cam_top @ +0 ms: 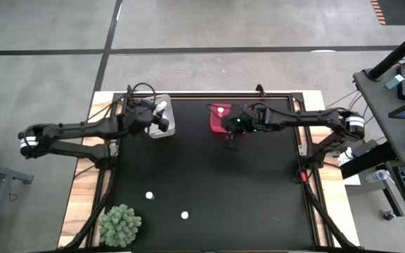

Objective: Pick and place medicine bottles into bin by pill shape (circle, oval)
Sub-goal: Put the white capsule bottle into the gray bin

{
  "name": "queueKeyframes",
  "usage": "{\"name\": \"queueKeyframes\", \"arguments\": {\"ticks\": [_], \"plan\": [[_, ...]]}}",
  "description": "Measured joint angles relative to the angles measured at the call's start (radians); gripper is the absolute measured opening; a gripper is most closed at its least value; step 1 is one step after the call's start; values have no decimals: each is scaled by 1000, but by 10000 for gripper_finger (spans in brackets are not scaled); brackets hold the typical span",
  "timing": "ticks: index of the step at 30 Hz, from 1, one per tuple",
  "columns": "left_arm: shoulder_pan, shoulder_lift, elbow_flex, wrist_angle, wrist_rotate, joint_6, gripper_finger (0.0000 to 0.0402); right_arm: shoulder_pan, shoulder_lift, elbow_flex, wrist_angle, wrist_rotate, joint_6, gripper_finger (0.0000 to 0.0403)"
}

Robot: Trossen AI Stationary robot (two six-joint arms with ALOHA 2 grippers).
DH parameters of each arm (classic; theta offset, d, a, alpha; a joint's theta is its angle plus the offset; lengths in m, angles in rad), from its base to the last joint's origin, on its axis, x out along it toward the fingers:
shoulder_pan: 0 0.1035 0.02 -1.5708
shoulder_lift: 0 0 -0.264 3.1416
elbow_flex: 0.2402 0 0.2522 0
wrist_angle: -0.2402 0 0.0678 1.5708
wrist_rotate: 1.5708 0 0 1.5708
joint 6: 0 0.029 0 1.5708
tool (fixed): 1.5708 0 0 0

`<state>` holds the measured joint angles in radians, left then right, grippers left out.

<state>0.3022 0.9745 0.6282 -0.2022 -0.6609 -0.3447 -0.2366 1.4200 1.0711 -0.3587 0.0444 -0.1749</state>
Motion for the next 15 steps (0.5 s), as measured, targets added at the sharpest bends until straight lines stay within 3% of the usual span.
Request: {"name": "queueKeyframes", "arguments": {"ticks": [15], "plan": [[138,74,-74,21,3,-122,122,-5,-84,-145,200,0,36,242]]}}
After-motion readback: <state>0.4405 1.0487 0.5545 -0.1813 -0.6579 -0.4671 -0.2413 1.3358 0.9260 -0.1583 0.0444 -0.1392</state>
